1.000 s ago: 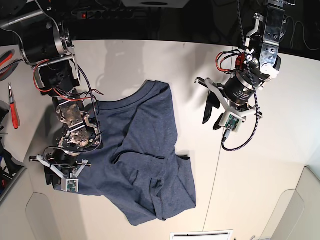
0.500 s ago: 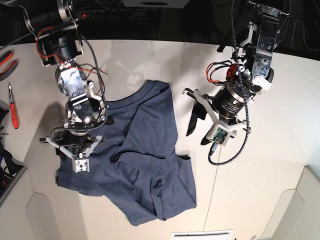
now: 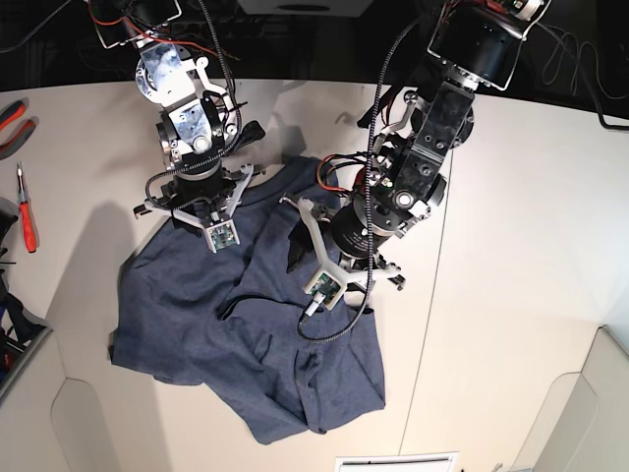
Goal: Layout the t-shirt on the table in an organized manner, then fold the t-shirt properly
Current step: 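Grasp the collar with the right gripper, pull the body open with left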
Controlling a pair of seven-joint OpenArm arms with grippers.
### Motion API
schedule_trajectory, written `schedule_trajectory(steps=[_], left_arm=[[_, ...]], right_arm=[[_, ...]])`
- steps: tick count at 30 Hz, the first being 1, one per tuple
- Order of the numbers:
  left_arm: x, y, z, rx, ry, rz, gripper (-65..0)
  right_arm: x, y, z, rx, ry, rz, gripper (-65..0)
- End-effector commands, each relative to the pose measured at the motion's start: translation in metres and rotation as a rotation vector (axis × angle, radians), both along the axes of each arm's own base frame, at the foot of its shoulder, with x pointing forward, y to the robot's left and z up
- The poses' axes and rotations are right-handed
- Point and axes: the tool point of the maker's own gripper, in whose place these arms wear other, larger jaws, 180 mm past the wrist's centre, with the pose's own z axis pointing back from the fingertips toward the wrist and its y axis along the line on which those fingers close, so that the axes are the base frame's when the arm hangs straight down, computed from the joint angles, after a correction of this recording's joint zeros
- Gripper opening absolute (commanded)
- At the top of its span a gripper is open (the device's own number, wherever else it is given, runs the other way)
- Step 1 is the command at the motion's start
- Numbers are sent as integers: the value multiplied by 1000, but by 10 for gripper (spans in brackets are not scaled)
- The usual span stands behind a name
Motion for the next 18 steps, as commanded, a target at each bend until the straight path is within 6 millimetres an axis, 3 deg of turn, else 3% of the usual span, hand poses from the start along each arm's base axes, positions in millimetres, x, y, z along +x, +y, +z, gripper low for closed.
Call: schedule_trajectory(steps=[1, 5, 12, 18], left_arm=[[17, -8, 18, -36, -51, 1, -308], [30, -22, 12, -52, -14, -16, -308], [31, -52, 17, -173, 73, -119, -308], [25, -57, -8, -183, 166, -166, -309]], right_arm=[[-9, -8, -8, -12, 53, -17, -503], [-9, -16, -9, -32, 58, -18, -503], [-13, -9, -13, -23, 90, 27, -504], [-19, 0, -19, -12, 138, 93, -507]])
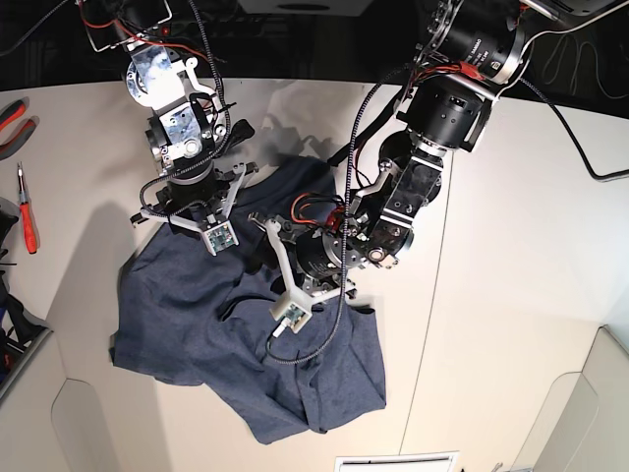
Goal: Layout the t-shirt on the table in an organized manner, then fold the t-shirt properly
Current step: 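Grasp the collar with the right gripper, pull the body open with left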
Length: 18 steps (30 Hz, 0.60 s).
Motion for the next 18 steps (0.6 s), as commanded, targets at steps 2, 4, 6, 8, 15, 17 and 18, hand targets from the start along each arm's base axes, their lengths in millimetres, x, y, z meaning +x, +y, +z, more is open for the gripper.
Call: schedule_trajectory(steps=[2, 4, 6, 8, 15, 17, 18], left_arm=[[11, -6, 12, -39, -26, -8, -309], [7, -8, 9, -56, -4, -21, -309], [4, -13, 11, -86, 6, -40, -309], [1, -19, 17, -132, 17, -54, -309], [3, -32, 20, -126, 1, -39, -309], [8, -30, 18, -89, -13, -3, -309], [12, -28, 18, -76, -25, 19, -309]], right_arm=[[-14, -1, -13, -2, 97, 13, -524], [-15, 0, -13, -1, 98, 15, -532], [-14, -1, -13, -2, 97, 15, -532], [-15, 0, -13, -1, 98, 15, -532], [-15, 0, -13, -1, 97, 15, -532], [-15, 0, -13, -1, 97, 15, -532], [-14, 0, -13, -1, 97, 15, -532]])
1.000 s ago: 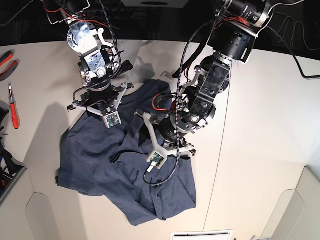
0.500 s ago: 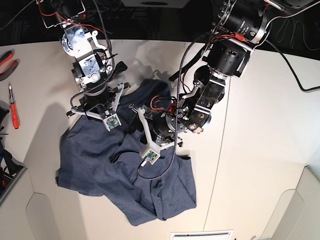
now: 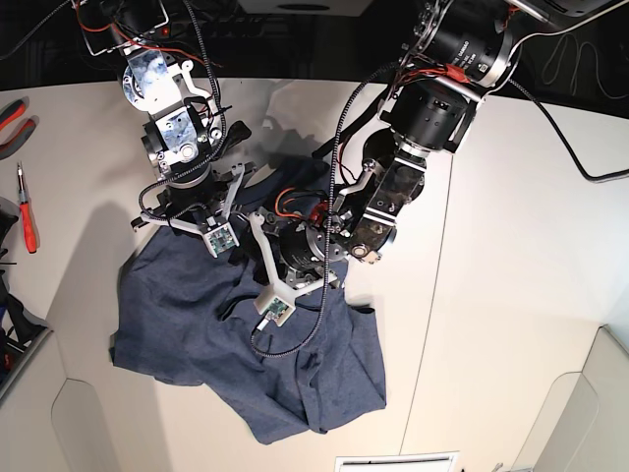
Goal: Layout the t-shirt on the table in an organized manner, then fold the t-shirt properly
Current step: 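Grasp the collar with the right gripper, pull the body open with left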
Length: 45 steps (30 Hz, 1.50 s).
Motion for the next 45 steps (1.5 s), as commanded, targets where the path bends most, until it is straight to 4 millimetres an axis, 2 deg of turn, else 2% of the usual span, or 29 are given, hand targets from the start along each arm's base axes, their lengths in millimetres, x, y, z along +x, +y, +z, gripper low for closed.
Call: schedule_trajectory(steps=[1, 5, 15, 19, 23, 24, 27, 34, 39, 45], left_arm=[[17, -4, 21, -27, -66, 27, -309], [24, 5, 17, 33, -91, 64, -310], [12, 5, 6, 34, -65, 63, -320], [13, 5, 7, 30, -70, 66, -494], [20, 15, 6, 54, -74, 129, -650], [22, 18, 5, 63, -77, 143, -650], [27, 32, 0, 116, -83, 180, -650], [28, 85, -7, 215, -59, 258, -650], [14, 119, 11, 197, -102, 328, -650], [-18, 143, 38, 133, -142, 386, -650]], right_arm=[[-12, -2, -10, -4, 73, -5, -532], [-12, -2, -10, -4, 73, -5, -532], [-11, -2, -10, -4, 72, -5, -532], [-12, -2, -10, -4, 73, -5, -532], [-11, -3, -10, -5, 72, -7, -532], [-11, -3, -10, -5, 71, -8, -532], [-11, -3, -10, -5, 71, -8, -548], [-10, -6, -9, -10, 60, -29, -566], [-8, -11, -6, -17, 43, -60, -566], [-8, -11, -7, -17, 43, -60, -566]])
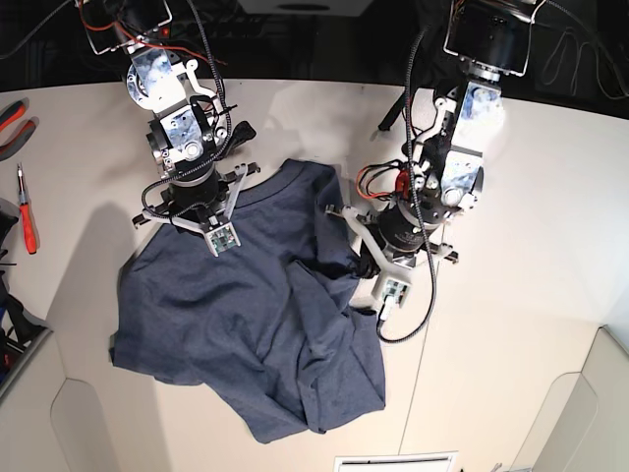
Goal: Layout the t-shirt on the table in an organized manner, then fold the t-shirt properly
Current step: 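Grasp the collar with the right gripper, pull the body open with left, then hold the collar with the right gripper and reposition the left gripper to the shirt edge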
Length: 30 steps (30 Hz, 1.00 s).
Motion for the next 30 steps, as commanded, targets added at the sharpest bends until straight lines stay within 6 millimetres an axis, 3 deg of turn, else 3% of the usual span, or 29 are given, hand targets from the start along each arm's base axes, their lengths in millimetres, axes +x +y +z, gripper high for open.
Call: schedule_trajectory(steps=[1, 11, 17, 19, 23, 26, 27, 30], left_arm=[[2, 4, 14, -10, -41, 11, -650], [-51, 57, -24, 13, 90, 153, -650], [-64, 86, -32, 8, 121, 236, -650], [-65, 90, -32, -30, 129, 252, -650], [-71, 78, -27, -171, 162, 170, -650], [-73, 72, -18, -255, 158, 120, -393], [-73, 74, -15, -277, 150, 123, -345], [-70, 86, -10, -315, 130, 168, -341]], right_arm=[[-10, -4, -8, -7, 60, -18, -566], [-9, -23, -8, -42, 61, -25, -566], [-9, -29, -8, -55, 60, -25, -566], [-9, -31, -8, -59, 60, -25, -566], [-6, -36, -4, -107, 36, -18, -566], [5, -56, 12, -190, -66, -99, -566], [9, -65, 22, -233, -118, -138, -565], [19, -92, 58, -366, -301, -254, -565]])
